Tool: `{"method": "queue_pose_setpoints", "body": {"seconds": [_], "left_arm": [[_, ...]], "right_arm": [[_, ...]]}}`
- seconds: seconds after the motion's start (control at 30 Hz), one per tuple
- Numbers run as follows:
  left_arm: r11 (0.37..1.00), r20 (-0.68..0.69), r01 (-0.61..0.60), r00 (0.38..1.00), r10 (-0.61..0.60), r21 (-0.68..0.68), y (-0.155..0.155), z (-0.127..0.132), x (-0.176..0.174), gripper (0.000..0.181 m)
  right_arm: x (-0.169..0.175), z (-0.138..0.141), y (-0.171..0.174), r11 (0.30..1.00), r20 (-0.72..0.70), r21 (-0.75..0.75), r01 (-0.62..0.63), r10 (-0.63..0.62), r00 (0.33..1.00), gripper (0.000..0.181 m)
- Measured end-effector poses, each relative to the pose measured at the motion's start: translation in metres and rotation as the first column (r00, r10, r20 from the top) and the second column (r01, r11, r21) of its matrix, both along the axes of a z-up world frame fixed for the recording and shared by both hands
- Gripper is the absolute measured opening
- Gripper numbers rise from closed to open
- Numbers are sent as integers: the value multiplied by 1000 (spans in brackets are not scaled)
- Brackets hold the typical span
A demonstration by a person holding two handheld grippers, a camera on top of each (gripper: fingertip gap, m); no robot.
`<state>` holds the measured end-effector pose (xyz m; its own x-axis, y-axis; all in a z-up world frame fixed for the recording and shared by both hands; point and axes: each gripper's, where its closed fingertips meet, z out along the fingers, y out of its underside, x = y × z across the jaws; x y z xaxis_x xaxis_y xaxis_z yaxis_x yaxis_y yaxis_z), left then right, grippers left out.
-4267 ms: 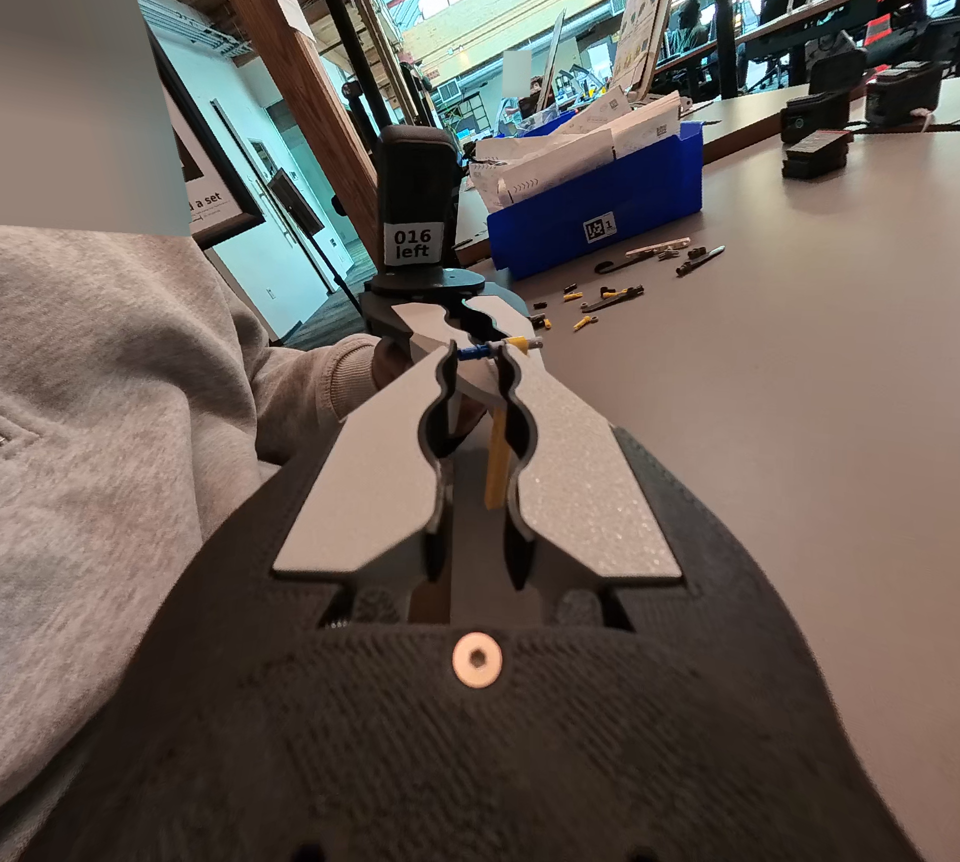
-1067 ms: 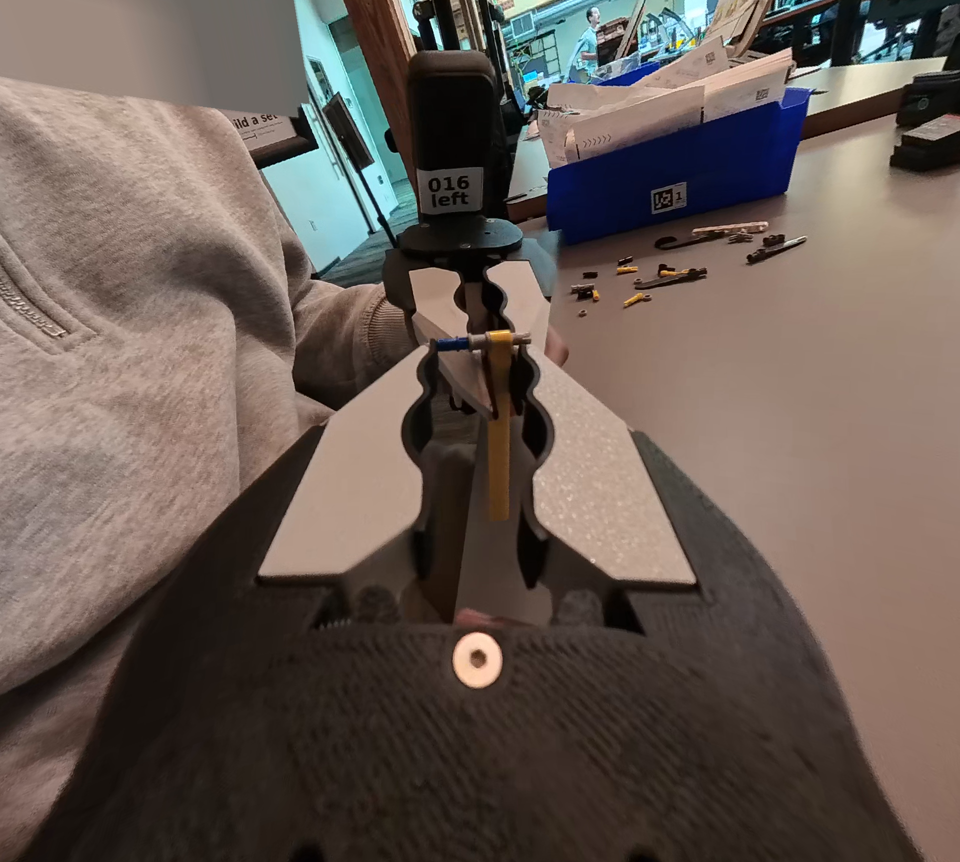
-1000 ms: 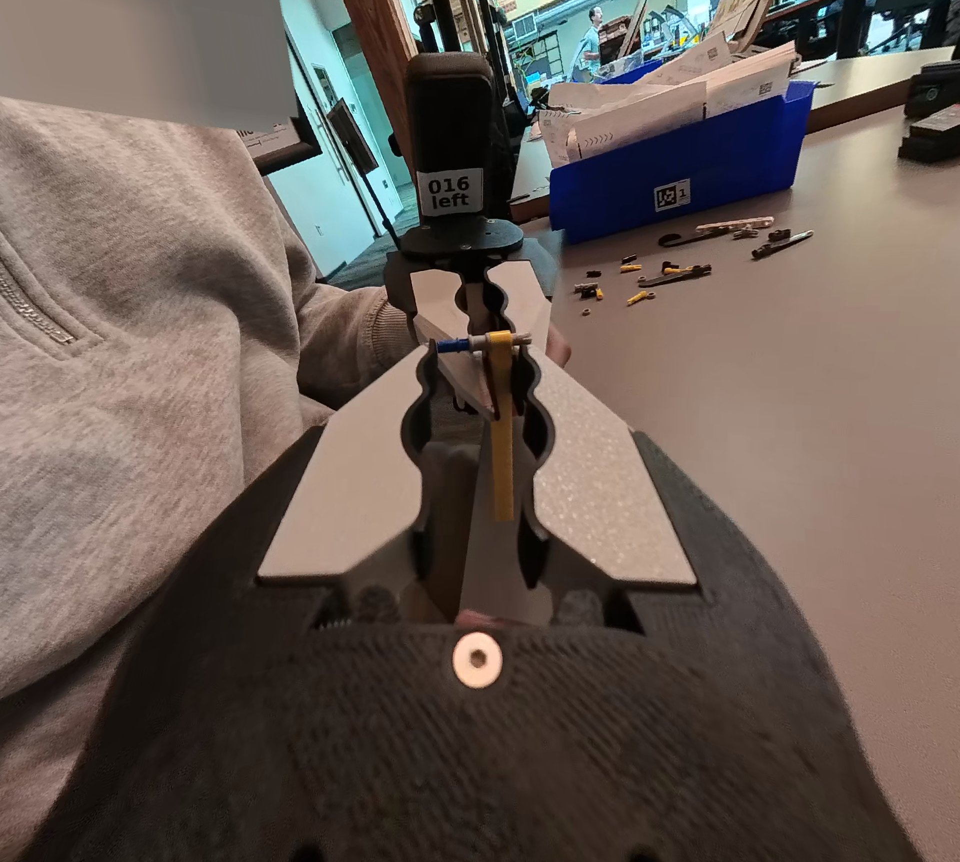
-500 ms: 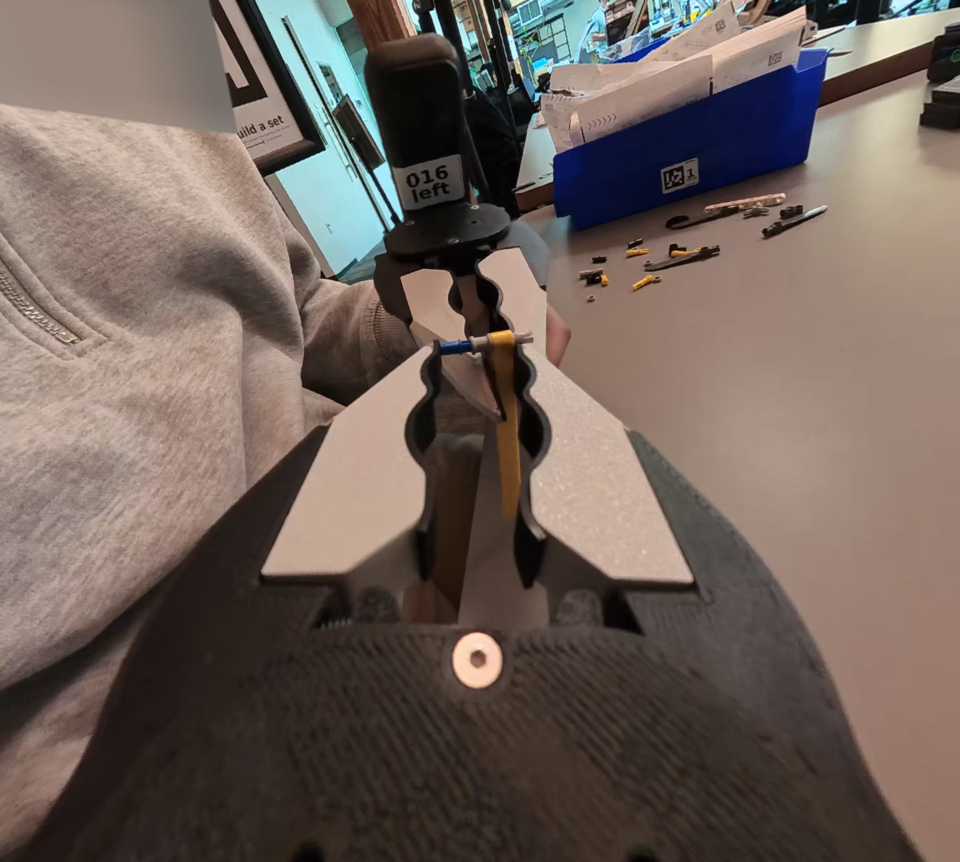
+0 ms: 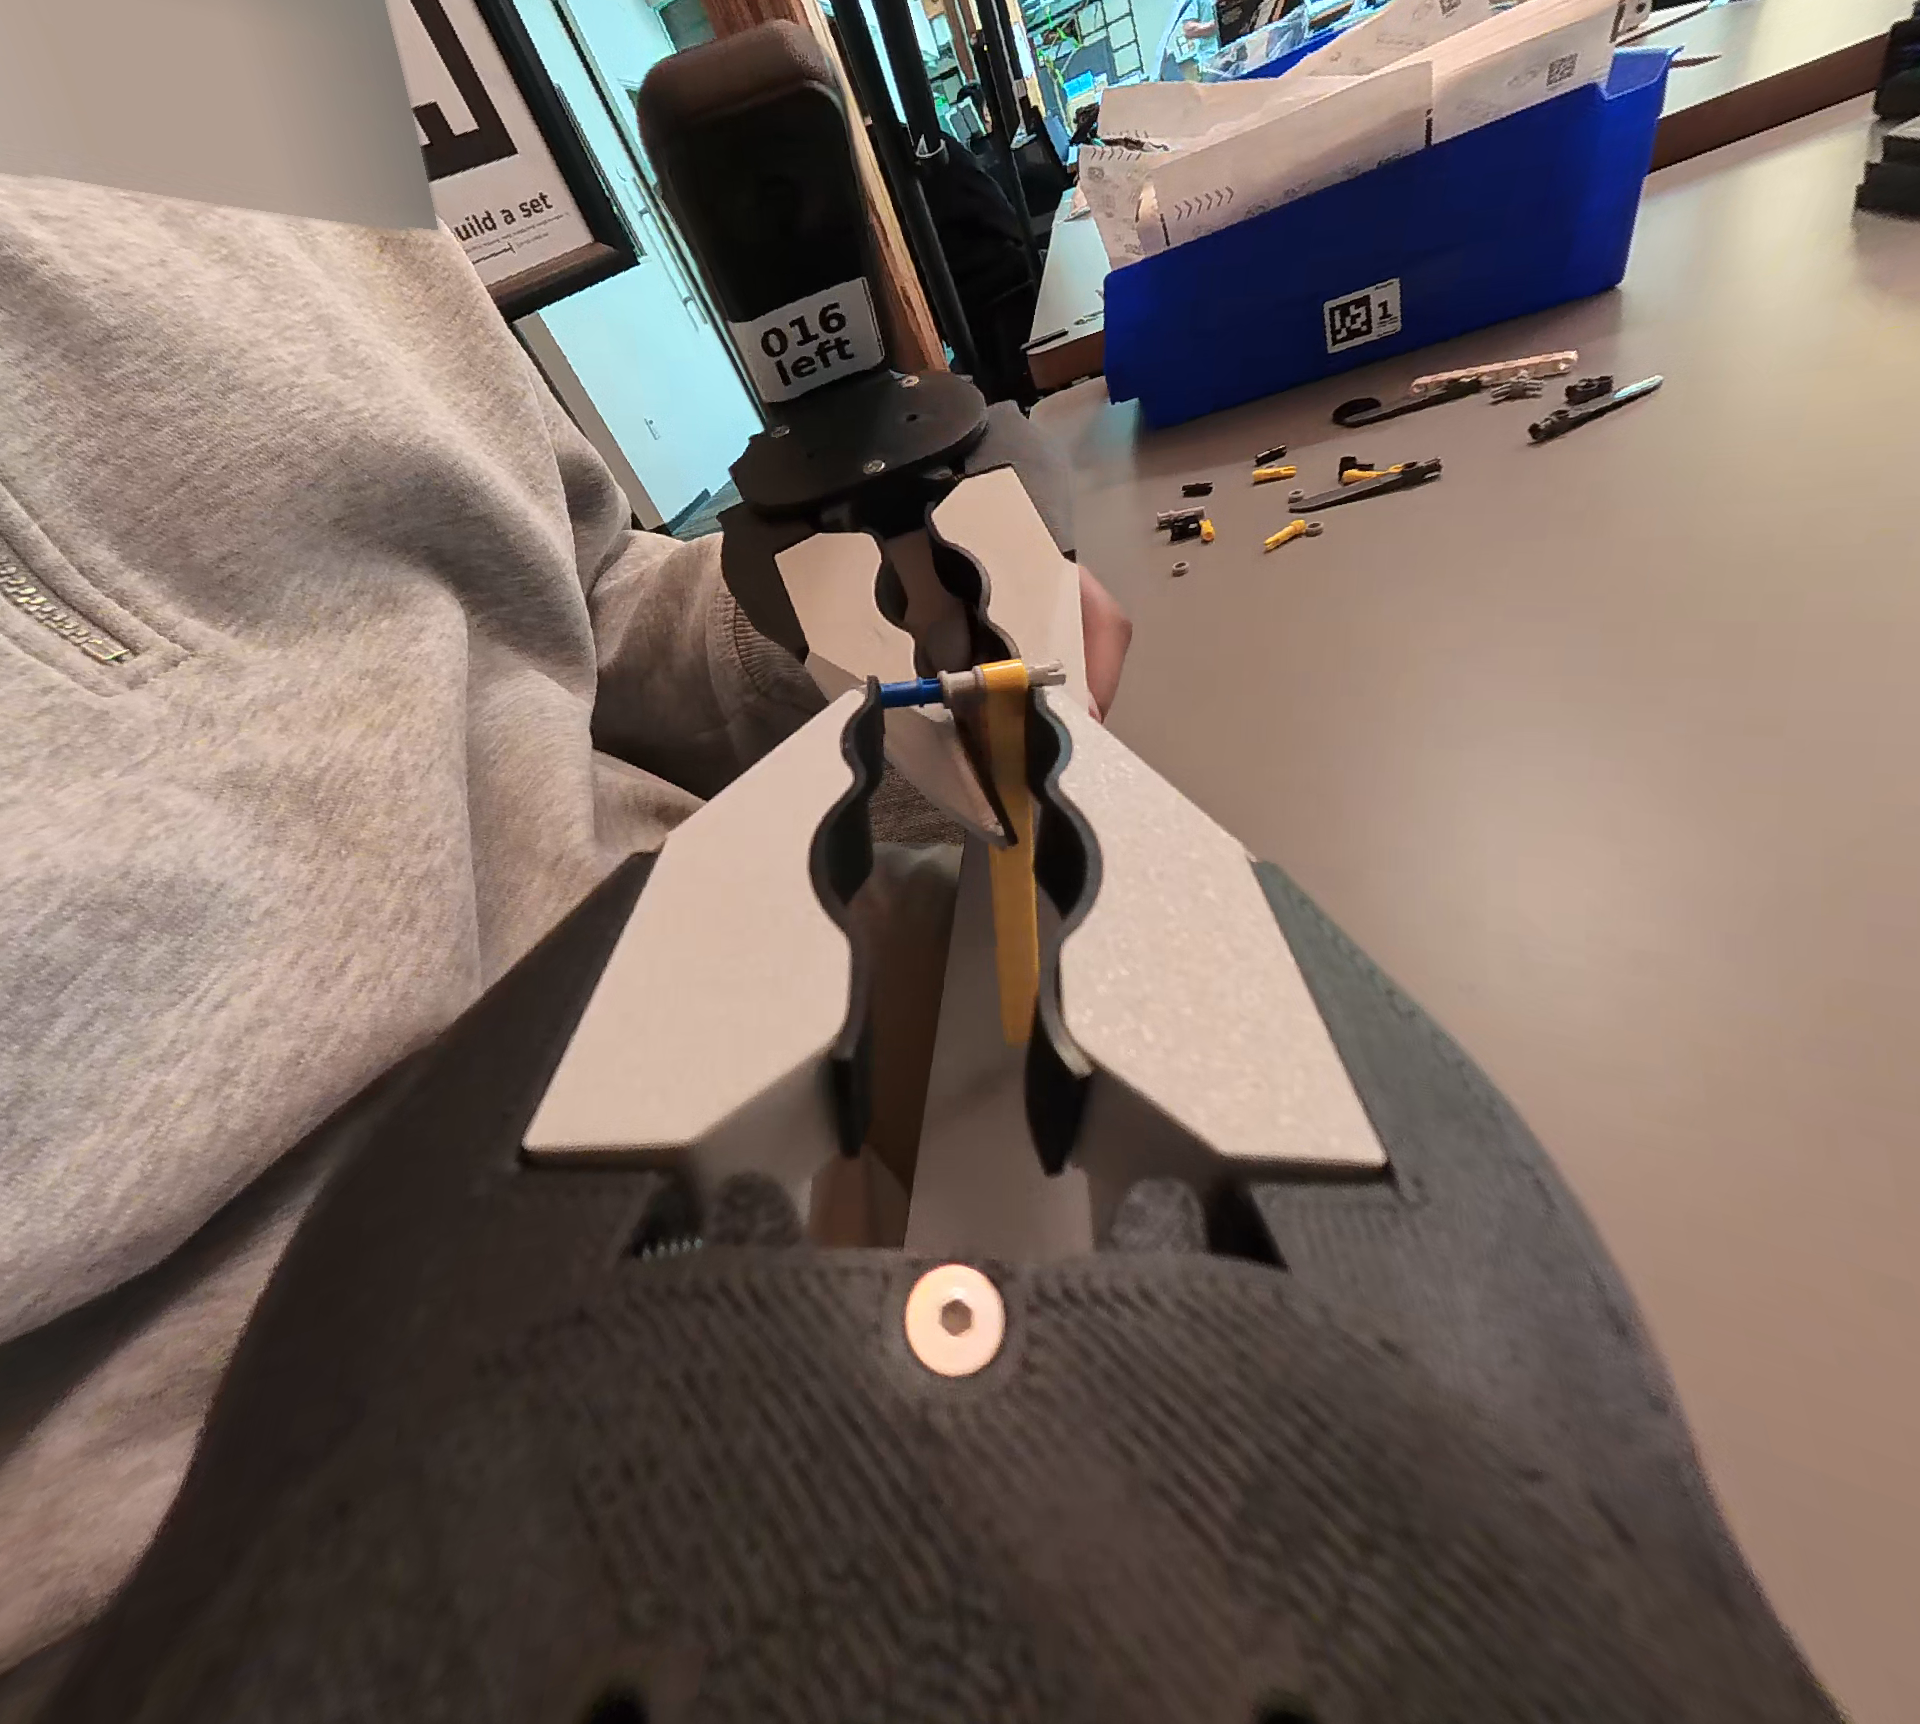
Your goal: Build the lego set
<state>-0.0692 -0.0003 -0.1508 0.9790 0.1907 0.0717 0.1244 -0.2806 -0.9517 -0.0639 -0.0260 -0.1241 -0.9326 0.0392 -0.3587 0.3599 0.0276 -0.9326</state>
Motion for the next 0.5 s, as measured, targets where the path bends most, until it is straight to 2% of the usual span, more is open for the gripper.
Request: {"method": "queue_pose_setpoints", "body": {"seconds": [0.27,0.5], "left_arm": [[1000,-23,6,1000,-7,-18,1,-3,2,9],[999,14,52,999,-52,6,0,-1,7,8]], "right_arm": [[2,-3,1,1000,23,17,-19,19,1000,25],[5,-2,0,999,23,16,-40,40,999,25]]}}
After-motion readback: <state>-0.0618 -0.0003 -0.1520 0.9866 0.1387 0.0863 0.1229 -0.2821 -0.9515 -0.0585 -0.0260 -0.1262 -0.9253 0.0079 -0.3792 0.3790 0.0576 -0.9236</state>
